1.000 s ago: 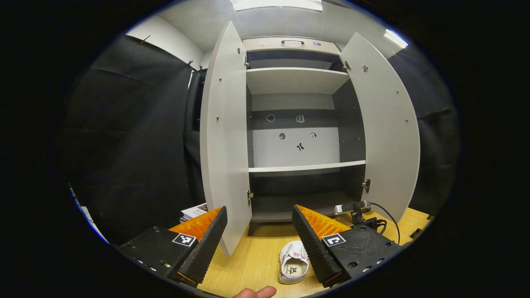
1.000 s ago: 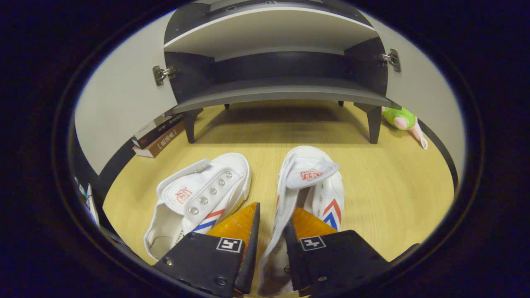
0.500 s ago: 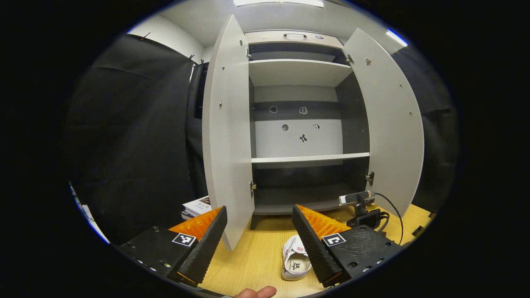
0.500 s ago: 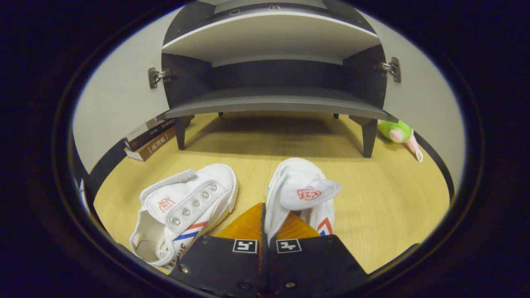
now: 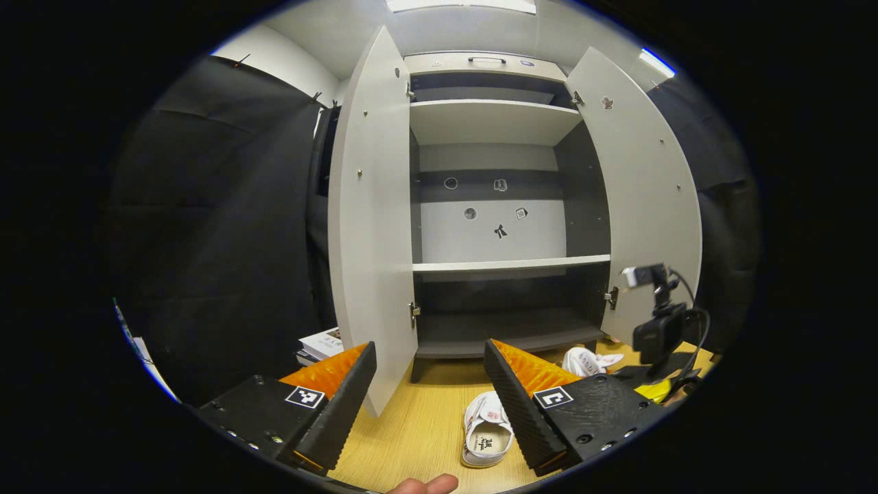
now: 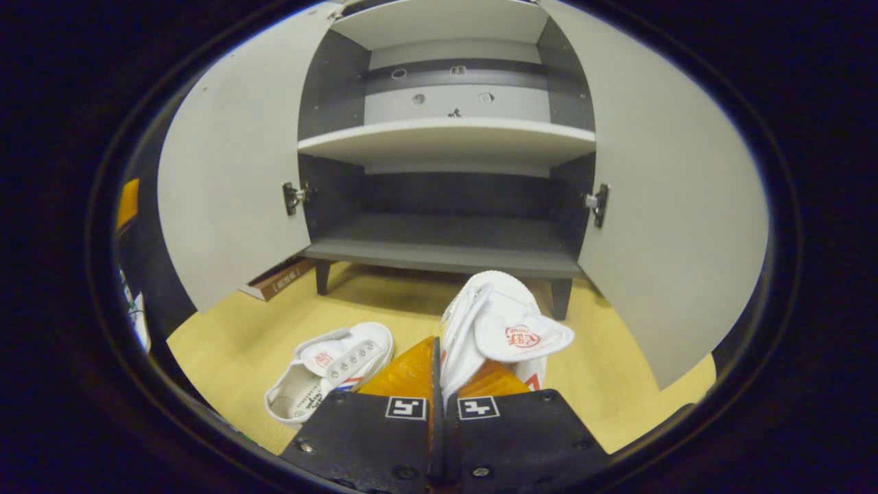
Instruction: Grab one shoe with the right hand and put it into the shoe cabinet, grab the other shoe with the left hand and put it into the shoe cabinet; then close the right door with the right hand and the left door with the left hand.
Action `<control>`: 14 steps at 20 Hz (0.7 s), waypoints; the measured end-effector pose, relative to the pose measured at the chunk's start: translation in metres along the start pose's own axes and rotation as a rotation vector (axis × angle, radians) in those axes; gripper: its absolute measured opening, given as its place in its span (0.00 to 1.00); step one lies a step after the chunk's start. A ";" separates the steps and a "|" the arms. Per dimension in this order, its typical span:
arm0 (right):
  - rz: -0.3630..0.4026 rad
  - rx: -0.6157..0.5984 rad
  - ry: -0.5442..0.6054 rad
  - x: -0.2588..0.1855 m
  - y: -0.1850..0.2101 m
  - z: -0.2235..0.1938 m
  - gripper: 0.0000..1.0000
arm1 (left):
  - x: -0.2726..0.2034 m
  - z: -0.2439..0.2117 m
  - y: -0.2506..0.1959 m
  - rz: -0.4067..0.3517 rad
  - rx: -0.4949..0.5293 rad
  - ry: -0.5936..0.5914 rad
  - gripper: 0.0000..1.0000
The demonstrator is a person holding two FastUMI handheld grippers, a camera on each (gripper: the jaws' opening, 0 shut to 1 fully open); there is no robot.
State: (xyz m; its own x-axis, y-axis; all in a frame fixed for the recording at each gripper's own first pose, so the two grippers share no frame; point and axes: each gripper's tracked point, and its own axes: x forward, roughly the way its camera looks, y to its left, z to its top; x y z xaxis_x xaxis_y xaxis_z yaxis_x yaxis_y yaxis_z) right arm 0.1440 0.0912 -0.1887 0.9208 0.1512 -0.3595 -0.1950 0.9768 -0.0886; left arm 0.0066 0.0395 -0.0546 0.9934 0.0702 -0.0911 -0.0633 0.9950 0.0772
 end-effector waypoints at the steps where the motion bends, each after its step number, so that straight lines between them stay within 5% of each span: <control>1: 0.003 -0.017 -0.026 -0.011 -0.001 0.015 0.04 | 0.000 0.001 -0.003 -0.006 -0.002 -0.005 0.95; 7: 0.040 -0.022 -0.188 -0.052 -0.002 0.149 0.04 | -0.002 0.006 -0.019 -0.045 -0.006 -0.029 0.95; 14: -0.046 -0.142 -0.220 0.023 -0.030 0.315 0.04 | -0.016 0.007 -0.022 -0.054 0.012 -0.045 0.95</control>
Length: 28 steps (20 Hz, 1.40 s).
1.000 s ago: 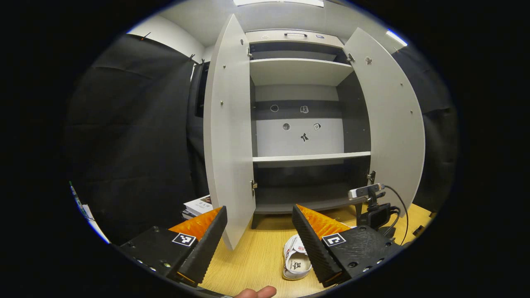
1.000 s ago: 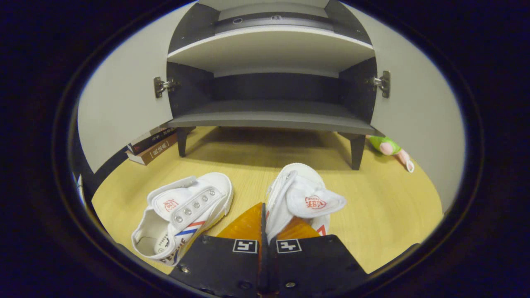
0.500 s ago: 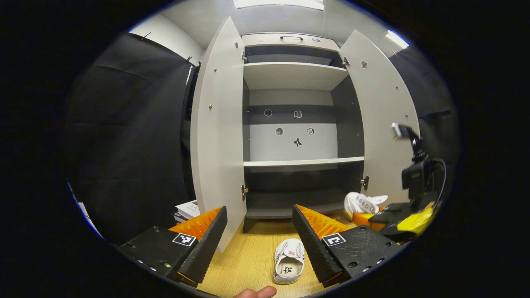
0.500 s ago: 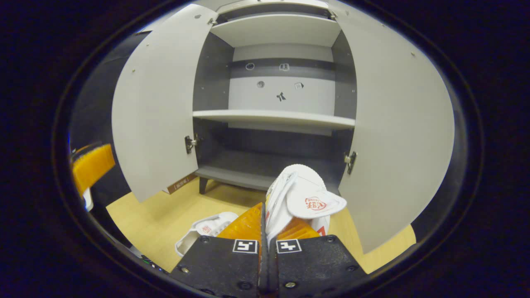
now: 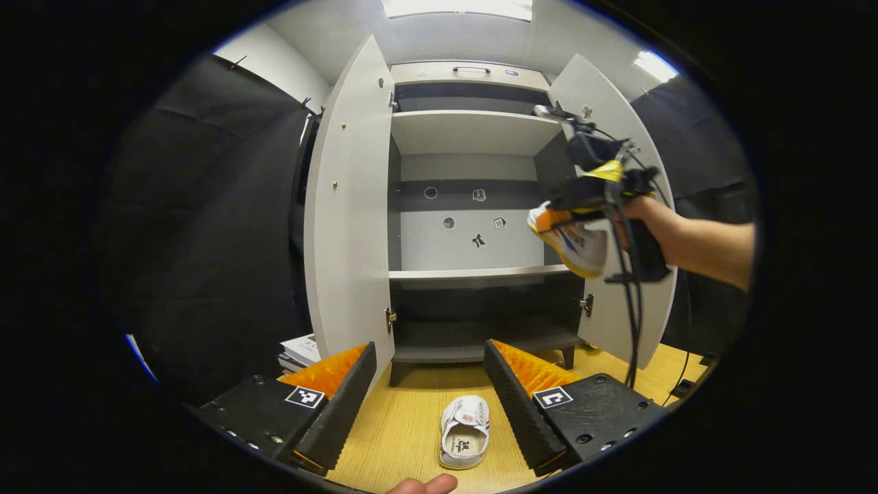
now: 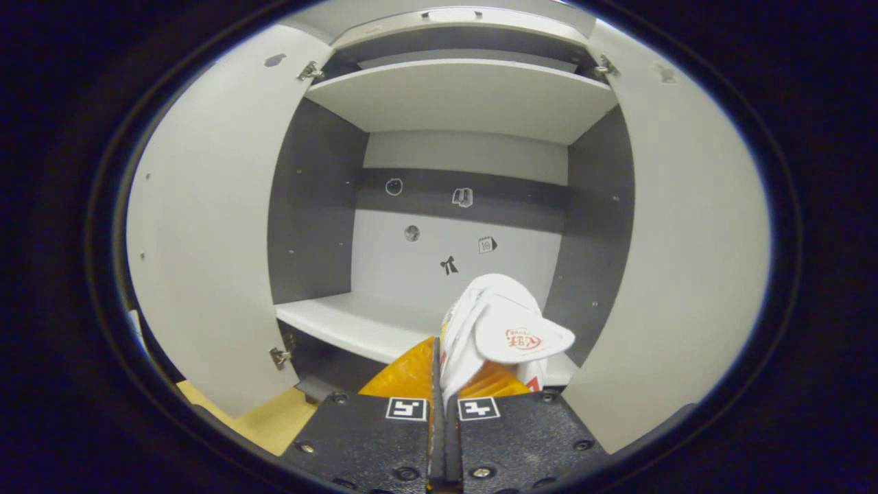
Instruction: Grab one shoe with the right hand and put it into the shoe cabinet, grab the other shoe with the left hand and put it into the shoe cabinet; then close the right door with the right hand and the left door with the left hand.
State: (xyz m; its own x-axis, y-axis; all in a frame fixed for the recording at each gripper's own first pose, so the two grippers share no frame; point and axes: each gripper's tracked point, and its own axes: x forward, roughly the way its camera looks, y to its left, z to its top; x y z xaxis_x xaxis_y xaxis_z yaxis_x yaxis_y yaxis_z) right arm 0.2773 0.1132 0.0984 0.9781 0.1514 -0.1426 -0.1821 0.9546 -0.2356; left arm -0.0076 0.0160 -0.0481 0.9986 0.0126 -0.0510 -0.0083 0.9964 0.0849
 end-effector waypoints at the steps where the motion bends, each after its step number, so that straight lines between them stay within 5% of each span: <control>1: -0.006 -0.029 0.028 0.018 -0.005 0.009 0.04 | -0.002 -0.001 -0.002 -0.005 0.002 0.002 0.94; 9: -0.036 0.013 0.340 0.148 -0.026 -0.004 0.04 | 0.000 -0.004 0.006 -0.002 -0.005 0.012 0.95; 16: -0.046 0.003 0.559 0.184 -0.021 -0.046 0.04 | 0.006 -0.012 0.029 0.059 -0.012 0.032 0.95; 21: -0.085 0.040 0.568 0.194 -0.024 -0.055 0.08 | 0.003 -0.016 0.041 0.090 -0.006 0.039 0.95; 28: -0.080 0.073 0.500 0.170 -0.021 -0.030 0.39 | 0.004 -0.017 0.042 0.097 -0.027 0.035 0.95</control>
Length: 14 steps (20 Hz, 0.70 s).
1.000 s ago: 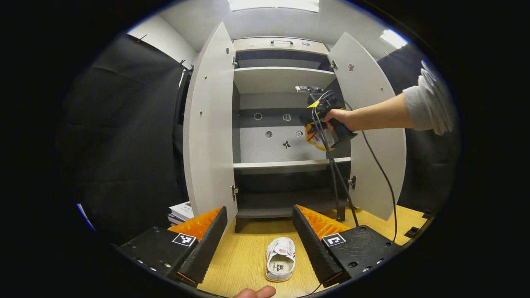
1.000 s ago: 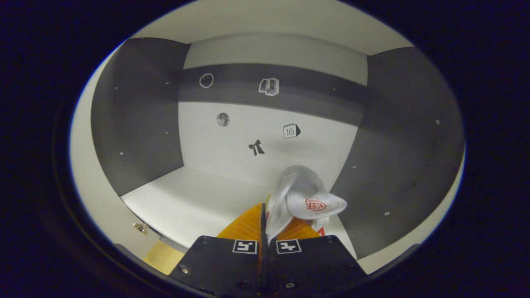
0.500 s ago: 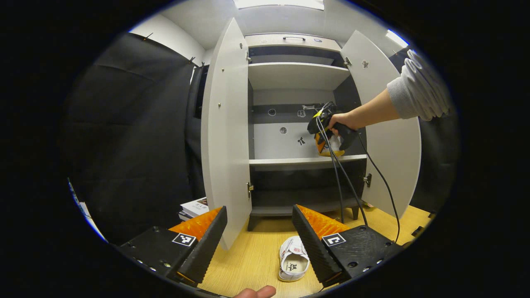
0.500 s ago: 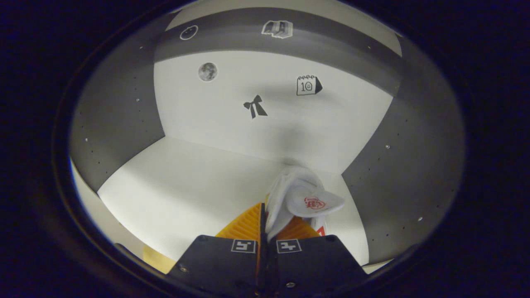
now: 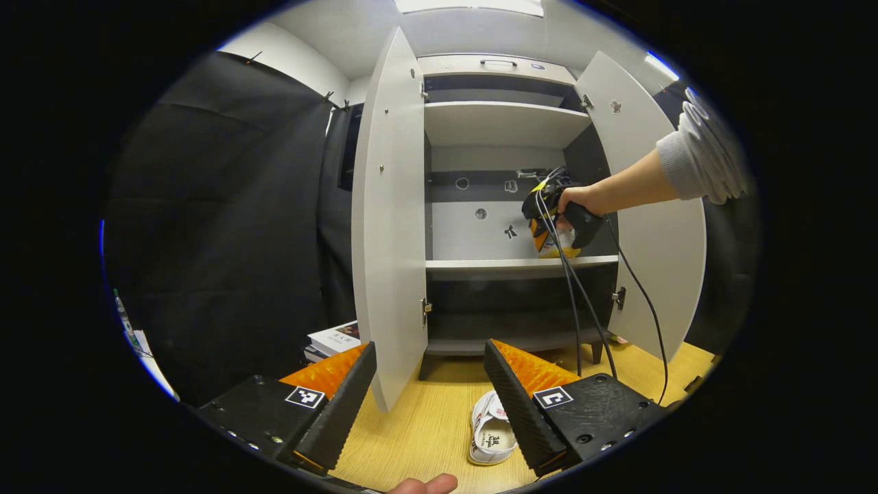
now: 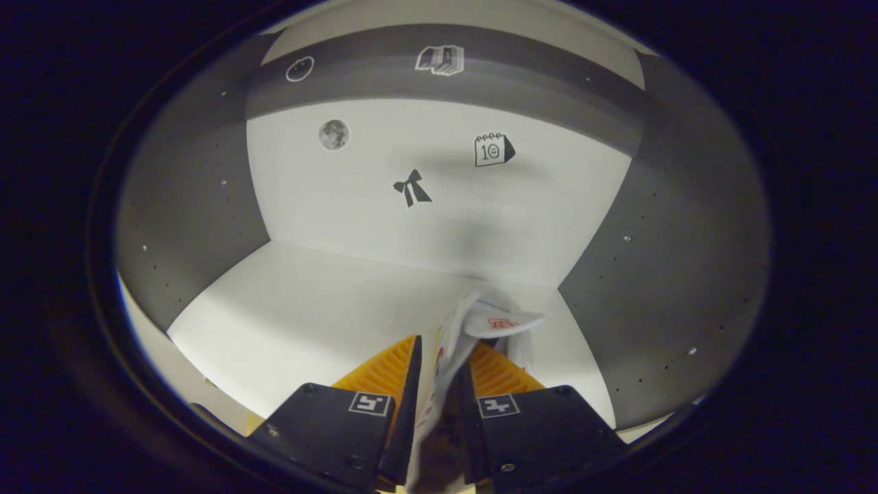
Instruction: Grab one shoe with the right hand and put it into the shoe cabinet, grab the other shoe with the left hand and put it into the shoe cabinet; then close the right door with the right hand and the left door with the left hand.
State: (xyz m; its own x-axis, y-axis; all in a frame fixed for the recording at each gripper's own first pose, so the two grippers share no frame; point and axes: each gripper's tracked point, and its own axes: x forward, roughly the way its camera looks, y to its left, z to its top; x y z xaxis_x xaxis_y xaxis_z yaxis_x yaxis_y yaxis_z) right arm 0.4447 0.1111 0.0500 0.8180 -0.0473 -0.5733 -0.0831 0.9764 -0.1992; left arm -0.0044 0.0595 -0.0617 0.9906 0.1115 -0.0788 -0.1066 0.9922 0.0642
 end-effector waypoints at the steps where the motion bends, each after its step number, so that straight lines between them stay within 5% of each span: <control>1: 0.004 -0.003 -0.025 -0.013 0.000 0.005 0.34 | 0.000 0.001 -0.001 -0.004 -0.001 -0.003 0.95; 3: 0.016 -0.005 -0.100 -0.044 -0.001 0.018 0.42 | -0.002 0.005 -0.006 -0.015 -0.001 -0.016 0.95; 4: 0.027 -0.011 -0.142 -0.062 -0.001 0.023 0.36 | -0.002 0.007 -0.008 -0.020 0.001 -0.022 0.95; 7: 0.057 -0.035 -0.270 -0.125 0.001 0.031 0.43 | -0.002 0.012 -0.016 -0.044 0.005 -0.037 0.95; 8: 0.054 -0.036 -0.316 -0.146 -0.001 0.030 0.37 | -0.004 0.013 -0.020 -0.052 0.004 -0.038 0.95; 11: 0.086 -0.043 -0.430 -0.207 0.004 0.009 0.43 | -0.008 0.017 -0.026 -0.070 -0.007 -0.044 0.94; 13: 0.082 -0.049 -0.503 -0.241 0.000 -0.012 0.39 | -0.012 0.018 -0.027 -0.069 -0.004 -0.050 0.95; 14: 0.078 -0.044 -0.533 -0.256 -0.002 -0.029 0.46 | -0.013 0.018 -0.028 -0.068 -0.001 -0.050 0.95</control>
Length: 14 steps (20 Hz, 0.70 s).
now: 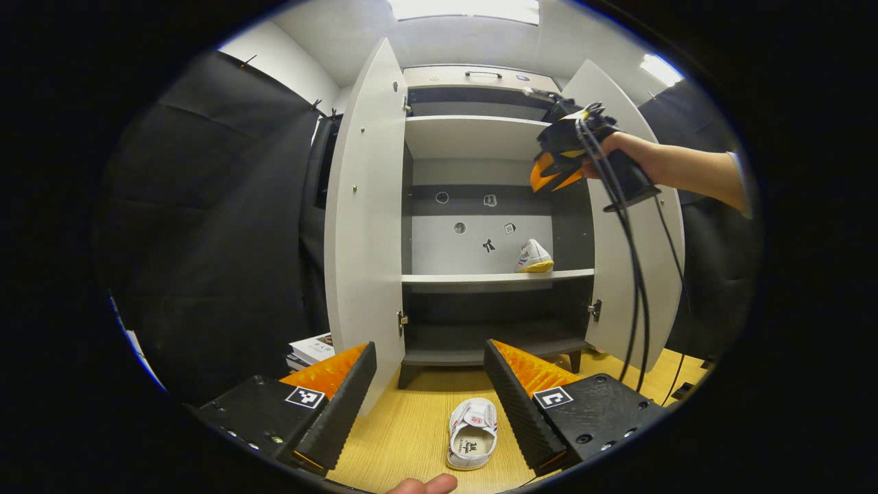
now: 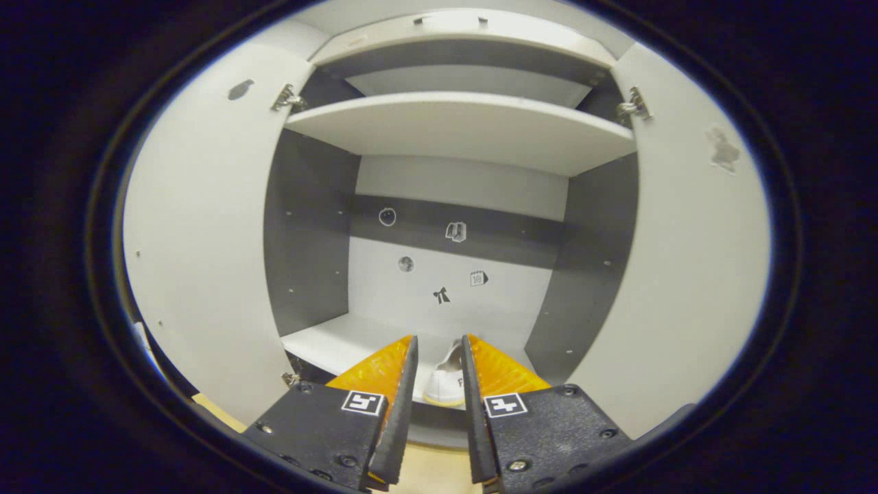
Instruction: Grab one shoe with the right hand and put it into the shoe cabinet, grab the other shoe with the left hand and put it into the shoe cabinet; then close the right door with the right hand and the left door with the left hand.
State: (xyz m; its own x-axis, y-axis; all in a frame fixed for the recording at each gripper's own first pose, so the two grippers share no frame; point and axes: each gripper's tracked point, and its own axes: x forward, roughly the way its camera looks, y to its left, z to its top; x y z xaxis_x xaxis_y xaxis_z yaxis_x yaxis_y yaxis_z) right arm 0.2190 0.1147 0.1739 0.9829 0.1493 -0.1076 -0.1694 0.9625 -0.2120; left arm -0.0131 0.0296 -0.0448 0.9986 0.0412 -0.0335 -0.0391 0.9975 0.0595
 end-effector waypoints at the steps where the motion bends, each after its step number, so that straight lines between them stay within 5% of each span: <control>1: -0.004 0.005 -0.020 -0.020 0.001 -0.010 0.41 | -0.002 0.000 -0.001 -0.002 0.001 -0.001 0.94; 8: -0.053 0.060 -0.078 -0.118 0.006 -0.109 0.50 | -0.009 0.005 -0.009 -0.010 0.018 -0.011 0.95; 14: -0.084 0.127 -0.099 -0.160 0.006 -0.173 0.72 | -0.017 0.005 -0.022 -0.024 0.039 -0.008 0.95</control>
State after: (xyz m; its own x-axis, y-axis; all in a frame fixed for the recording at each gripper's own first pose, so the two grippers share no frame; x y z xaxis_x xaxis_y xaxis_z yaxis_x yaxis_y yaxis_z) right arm 0.0485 0.0572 0.0217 0.9965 0.0830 0.0030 -0.0823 0.9924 -0.0914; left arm -0.0288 0.0064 -0.0408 0.9995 0.0166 -0.0274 -0.0139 0.9951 0.0981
